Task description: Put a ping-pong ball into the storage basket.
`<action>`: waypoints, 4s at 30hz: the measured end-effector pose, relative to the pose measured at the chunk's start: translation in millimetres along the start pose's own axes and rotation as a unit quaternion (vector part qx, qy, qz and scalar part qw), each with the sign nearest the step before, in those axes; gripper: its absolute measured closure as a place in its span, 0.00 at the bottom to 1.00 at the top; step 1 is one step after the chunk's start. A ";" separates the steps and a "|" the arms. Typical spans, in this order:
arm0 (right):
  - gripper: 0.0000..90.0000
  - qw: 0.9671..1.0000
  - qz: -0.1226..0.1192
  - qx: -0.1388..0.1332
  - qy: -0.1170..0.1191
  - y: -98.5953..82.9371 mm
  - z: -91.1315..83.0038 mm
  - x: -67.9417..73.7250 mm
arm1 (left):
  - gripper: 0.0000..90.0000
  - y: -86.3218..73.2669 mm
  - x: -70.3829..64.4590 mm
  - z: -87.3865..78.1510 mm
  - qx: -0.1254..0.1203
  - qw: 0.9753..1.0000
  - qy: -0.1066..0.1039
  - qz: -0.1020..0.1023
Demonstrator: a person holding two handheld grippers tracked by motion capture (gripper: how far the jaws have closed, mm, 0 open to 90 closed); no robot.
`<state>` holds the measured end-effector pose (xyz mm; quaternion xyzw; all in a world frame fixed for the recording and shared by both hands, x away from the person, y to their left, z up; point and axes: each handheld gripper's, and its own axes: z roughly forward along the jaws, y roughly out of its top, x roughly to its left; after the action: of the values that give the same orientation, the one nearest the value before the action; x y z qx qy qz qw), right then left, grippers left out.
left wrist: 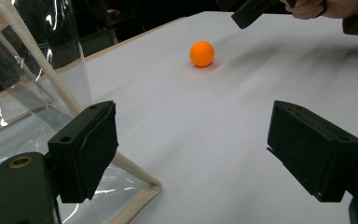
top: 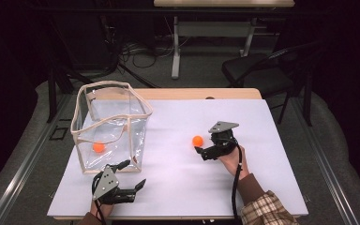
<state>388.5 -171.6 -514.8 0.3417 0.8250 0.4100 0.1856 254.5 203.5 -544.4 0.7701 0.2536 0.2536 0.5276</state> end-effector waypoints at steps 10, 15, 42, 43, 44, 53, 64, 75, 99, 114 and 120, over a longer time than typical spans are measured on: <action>0.00 1.000 -0.002 -0.002 -0.003 -0.4 3.9 -2.1 | 0.18 0.3 -0.8 0.6 -0.001 1.000 -0.002 -0.001; 0.00 1.000 -0.003 -0.002 -0.005 0.7 4.2 -3.7 | 0.18 0.4 -0.7 1.0 0.000 1.000 -0.001 -0.001; 0.00 1.000 0.004 0.026 0.003 11.7 29.9 -12.3 | 0.18 0.5 -0.7 1.0 -0.001 1.000 0.001 -0.001; 0.00 1.000 0.001 0.030 0.003 12.0 31.7 -11.5 | 0.18 0.6 -0.6 0.9 -0.001 1.000 0.001 -0.001; 0.00 1.000 0.001 0.030 0.003 12.0 31.7 -11.5 | 0.18 0.6 -0.6 0.9 -0.001 1.000 0.001 -0.001; 0.00 0.999 -0.007 0.047 0.005 12.1 43.8 -9.1 | 0.18 0.5 -0.5 1.1 -0.001 1.000 0.001 -0.001; 0.09 0.998 0.000 0.069 0.014 7.3 58.3 -7.5 | 0.18 0.5 -0.9 1.4 0.000 1.000 0.000 -0.001; 0.27 0.997 -0.008 0.082 0.008 5.9 61.6 -6.6 | 0.18 0.5 -0.8 1.1 -0.001 1.000 0.000 -0.001; 0.55 0.995 -0.018 0.103 -0.002 5.6 60.2 -7.7 | 0.18 0.4 -0.4 1.2 0.001 1.000 0.001 0.000; 0.57 0.996 -0.015 0.086 0.002 5.9 58.7 -7.6 | 0.18 0.3 -0.4 0.5 -0.001 1.000 0.002 -0.002; 0.57 0.997 -0.015 0.081 -0.002 7.2 54.6 -8.4 | 0.18 0.5 -0.8 0.7 -0.001 1.000 0.001 -0.001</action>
<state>429.4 -144.6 -541.3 0.3437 0.8602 0.3384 0.1656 254.4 202.4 -544.3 0.7688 0.2547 0.2538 0.5288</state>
